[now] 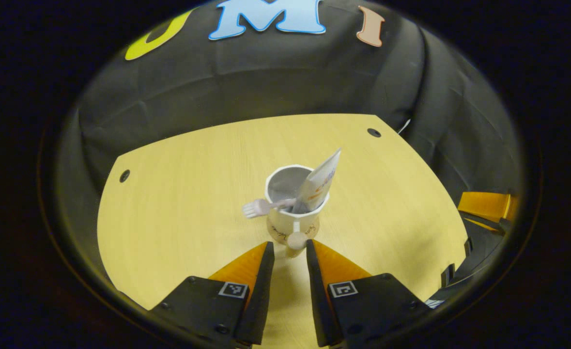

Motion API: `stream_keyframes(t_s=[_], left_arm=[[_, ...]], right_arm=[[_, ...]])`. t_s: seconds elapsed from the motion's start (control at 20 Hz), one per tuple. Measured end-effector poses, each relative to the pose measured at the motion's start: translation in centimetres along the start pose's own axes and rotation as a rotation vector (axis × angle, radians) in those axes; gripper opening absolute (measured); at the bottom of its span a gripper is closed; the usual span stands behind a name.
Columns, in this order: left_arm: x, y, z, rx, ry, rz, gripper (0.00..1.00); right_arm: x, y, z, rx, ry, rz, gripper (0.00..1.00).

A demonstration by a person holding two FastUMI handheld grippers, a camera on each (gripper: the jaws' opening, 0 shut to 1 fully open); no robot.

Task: Put the toothbrush and toothpaste on the desktop into the cup, then pick up the cup and place it on the coaster on the desktop.

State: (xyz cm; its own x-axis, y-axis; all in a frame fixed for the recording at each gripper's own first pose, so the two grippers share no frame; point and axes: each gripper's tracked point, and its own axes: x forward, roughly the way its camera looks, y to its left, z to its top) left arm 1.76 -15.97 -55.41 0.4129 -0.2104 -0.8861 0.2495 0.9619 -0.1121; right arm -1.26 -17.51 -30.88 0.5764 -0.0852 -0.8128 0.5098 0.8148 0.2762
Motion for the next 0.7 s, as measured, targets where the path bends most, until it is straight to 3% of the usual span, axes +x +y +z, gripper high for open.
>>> stream_keyframes(t_s=[0.1,0.2,0.4,0.7], left_arm=[[-1.7,0.9,0.5,-0.017,-0.035,0.008,0.47],[-3.9,2.2,1.3,-0.036,-0.085,0.027,0.51],[-9.8,6.4,4.6,-0.074,-0.256,0.098,0.42],[-21.7,11.1,11.7,-0.077,-0.55,0.19,0.46]], right_arm=[[-0.5,2.1,0.0,-0.054,-0.015,0.039,0.61],[-1.2,4.5,0.1,-0.113,-0.038,0.087,0.61],[-3.4,10.2,1.0,-0.259,-0.129,0.187,0.61],[-8.1,17.9,4.8,-0.47,-0.341,0.276,0.61]])
